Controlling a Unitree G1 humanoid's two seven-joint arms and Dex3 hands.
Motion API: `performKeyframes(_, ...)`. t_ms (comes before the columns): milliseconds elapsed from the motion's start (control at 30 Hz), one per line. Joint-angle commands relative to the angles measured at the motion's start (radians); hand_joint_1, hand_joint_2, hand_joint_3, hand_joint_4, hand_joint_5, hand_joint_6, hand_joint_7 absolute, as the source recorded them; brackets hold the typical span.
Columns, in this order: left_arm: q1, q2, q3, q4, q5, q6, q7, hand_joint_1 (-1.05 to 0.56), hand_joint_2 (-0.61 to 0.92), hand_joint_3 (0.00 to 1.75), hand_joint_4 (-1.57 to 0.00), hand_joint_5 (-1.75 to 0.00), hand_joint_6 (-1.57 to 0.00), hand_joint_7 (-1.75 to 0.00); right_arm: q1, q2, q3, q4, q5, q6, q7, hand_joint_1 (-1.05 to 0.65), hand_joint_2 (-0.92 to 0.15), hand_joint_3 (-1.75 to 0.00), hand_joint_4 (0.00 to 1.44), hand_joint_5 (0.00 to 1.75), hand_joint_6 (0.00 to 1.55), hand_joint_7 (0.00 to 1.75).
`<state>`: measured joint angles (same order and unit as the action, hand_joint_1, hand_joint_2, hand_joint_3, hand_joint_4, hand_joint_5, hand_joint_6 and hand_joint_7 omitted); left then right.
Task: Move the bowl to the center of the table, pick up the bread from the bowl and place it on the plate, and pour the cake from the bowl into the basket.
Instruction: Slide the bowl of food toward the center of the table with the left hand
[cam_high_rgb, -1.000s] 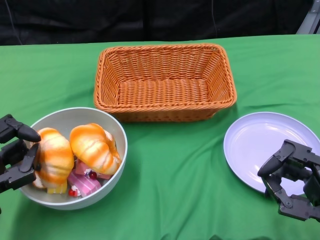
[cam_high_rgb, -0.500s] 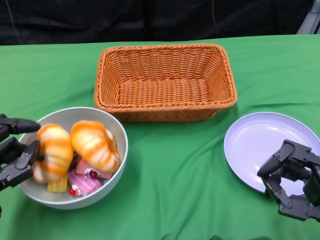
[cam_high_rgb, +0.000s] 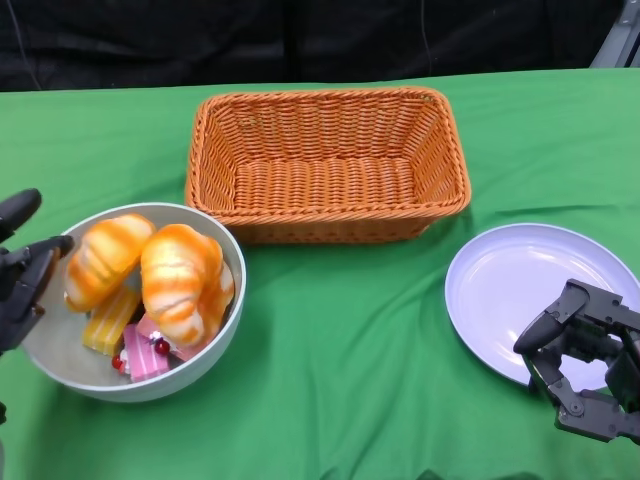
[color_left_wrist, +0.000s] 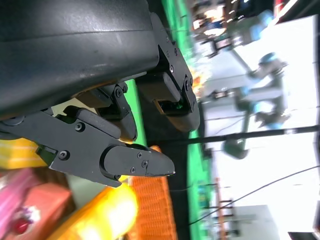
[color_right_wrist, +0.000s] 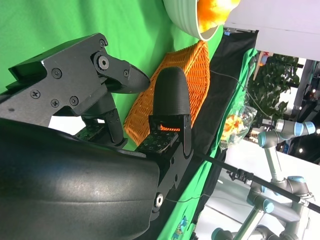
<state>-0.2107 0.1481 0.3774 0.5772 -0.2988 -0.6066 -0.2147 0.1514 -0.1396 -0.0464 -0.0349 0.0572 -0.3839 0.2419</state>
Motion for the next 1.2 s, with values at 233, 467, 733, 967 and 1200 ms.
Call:
performKeyframes(233, -0.031, 0.012, 0.02, 0.07, -0.059, -0.114, -0.076, -0.54, 0.92, 0.23, -0.8, -1.33, -0.85, -0.84, -0.007, -0.005, -0.003, -0.002, -0.002, -0.006, -0.01, -0.09, -0.6, -0.9, 0.72, 1.62, 0.69, 1.3)
performKeyframes(467, -0.106, 0.052, 0.067, 0.169, -0.037, -0.124, 0.019, -0.51, 0.92, 0.37, -0.76, -1.22, -0.78, -0.79, -0.011, -0.005, 0.0, 0.005, -0.023, -0.016, -0.024, -0.11, -0.59, -0.9, 0.73, 1.62, 0.69, 1.3)
performKeyframes(733, -0.127, 0.184, 0.047, 0.188, 0.046, 0.037, 0.071, -0.61, 0.92, 0.42, -0.72, -0.47, -0.72, -0.29, -0.017, 0.003, 0.006, 0.013, -0.028, -0.006, -0.035, -0.07, -0.6, -0.9, 0.73, 1.59, 0.69, 1.27)
performKeyframes(967, -0.135, 0.252, 0.016, 0.213, 0.056, 0.164, -0.015, -0.64, 0.92, 0.45, -0.54, -0.06, -0.55, 0.0, -0.018, 0.008, 0.01, 0.013, -0.039, -0.005, -0.046, -0.09, -0.61, -0.88, 0.74, 1.59, 0.7, 1.26)
performKeyframes(1200, -0.185, 0.322, -0.034, 0.26, 0.062, 0.344, -0.15, -0.65, 0.92, 0.54, -0.3, -0.01, -0.34, 0.0, -0.018, 0.01, 0.014, 0.017, -0.045, -0.009, -0.053, -0.09, -0.62, -0.87, 0.74, 1.59, 0.7, 1.26)
